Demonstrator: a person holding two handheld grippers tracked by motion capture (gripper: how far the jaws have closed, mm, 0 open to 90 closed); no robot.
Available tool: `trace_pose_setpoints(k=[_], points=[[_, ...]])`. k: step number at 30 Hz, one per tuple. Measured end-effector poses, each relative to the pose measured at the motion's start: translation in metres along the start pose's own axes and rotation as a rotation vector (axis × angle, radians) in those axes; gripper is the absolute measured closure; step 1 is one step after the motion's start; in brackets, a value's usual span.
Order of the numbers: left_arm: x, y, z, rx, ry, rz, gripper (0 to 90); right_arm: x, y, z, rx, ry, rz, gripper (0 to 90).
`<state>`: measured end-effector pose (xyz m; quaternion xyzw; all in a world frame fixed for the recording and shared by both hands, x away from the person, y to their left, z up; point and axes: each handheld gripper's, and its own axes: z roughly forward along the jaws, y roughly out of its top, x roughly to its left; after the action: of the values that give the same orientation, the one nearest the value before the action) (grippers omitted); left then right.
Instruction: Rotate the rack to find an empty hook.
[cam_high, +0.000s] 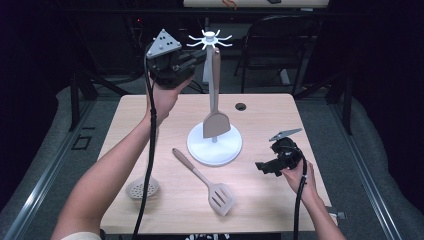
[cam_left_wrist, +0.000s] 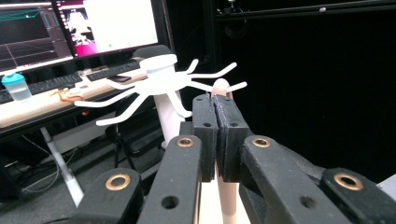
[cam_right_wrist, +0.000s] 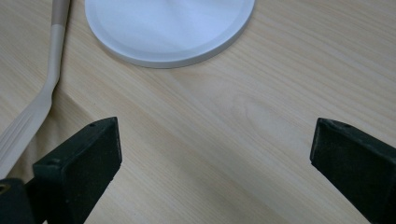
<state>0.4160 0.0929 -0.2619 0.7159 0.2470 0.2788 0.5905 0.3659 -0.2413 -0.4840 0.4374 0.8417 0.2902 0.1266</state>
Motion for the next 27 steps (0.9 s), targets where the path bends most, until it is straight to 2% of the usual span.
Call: trace_pose_setpoints(k=[19, 27], points=[[0.011, -0.001, 0.000, 0.015, 0.038, -0.008, 90.0, 0.000, 0.000, 0.000, 0.006, -0.008, -0.004, 2.1], [0.017, -0.001, 0.002, 0.021, 0.051, -0.025, 90.0, 0.001, 0.000, 0.001, -0.005, 0.002, 0.005, 2.2]])
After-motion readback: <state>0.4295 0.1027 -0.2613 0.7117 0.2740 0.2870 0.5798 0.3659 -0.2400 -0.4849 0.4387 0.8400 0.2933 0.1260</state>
